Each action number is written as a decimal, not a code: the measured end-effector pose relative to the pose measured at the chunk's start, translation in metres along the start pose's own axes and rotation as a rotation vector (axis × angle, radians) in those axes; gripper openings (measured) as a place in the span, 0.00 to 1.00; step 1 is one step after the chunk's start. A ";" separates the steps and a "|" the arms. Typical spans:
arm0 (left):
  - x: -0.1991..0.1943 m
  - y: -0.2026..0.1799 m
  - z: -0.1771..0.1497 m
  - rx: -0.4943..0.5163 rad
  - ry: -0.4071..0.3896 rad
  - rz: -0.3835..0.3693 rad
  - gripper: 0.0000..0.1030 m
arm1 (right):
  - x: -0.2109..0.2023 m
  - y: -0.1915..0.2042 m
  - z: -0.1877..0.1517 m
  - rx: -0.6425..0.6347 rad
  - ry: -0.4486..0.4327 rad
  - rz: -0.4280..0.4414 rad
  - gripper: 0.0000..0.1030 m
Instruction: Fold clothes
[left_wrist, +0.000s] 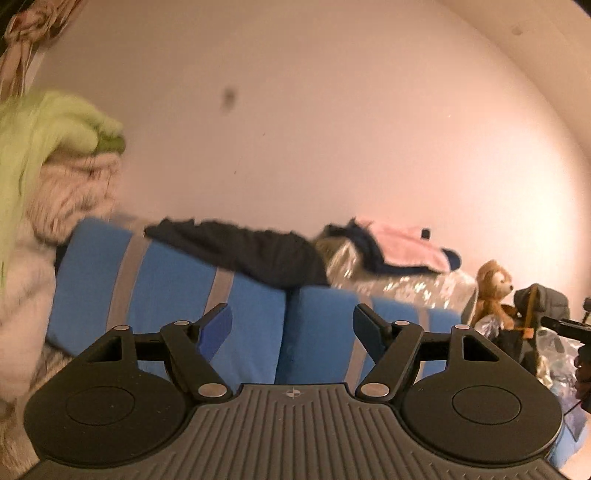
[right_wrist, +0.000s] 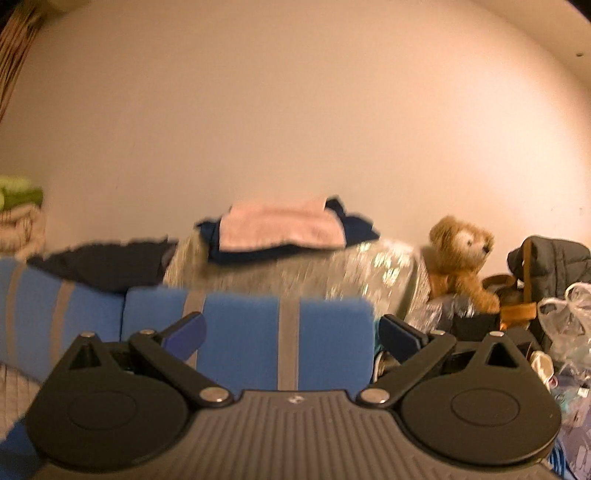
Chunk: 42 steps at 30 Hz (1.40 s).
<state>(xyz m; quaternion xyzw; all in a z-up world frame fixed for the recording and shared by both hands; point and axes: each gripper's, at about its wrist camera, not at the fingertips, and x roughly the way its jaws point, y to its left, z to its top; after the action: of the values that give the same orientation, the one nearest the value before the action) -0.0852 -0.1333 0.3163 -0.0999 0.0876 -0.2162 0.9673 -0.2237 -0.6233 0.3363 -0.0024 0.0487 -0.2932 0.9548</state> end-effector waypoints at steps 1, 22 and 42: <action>-0.004 -0.002 0.007 0.001 -0.005 -0.007 0.71 | -0.005 -0.004 0.008 0.010 -0.016 -0.001 1.00; -0.128 -0.013 0.047 0.115 -0.019 -0.025 0.77 | -0.148 -0.079 0.075 0.077 -0.100 0.079 1.00; -0.097 0.046 -0.109 0.028 0.304 0.040 0.77 | -0.156 -0.047 -0.073 -0.152 0.145 0.307 1.00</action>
<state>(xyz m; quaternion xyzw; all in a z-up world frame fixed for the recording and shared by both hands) -0.1760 -0.0671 0.2132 -0.0506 0.2321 -0.2107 0.9482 -0.3856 -0.5729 0.2799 -0.0459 0.1395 -0.1387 0.9794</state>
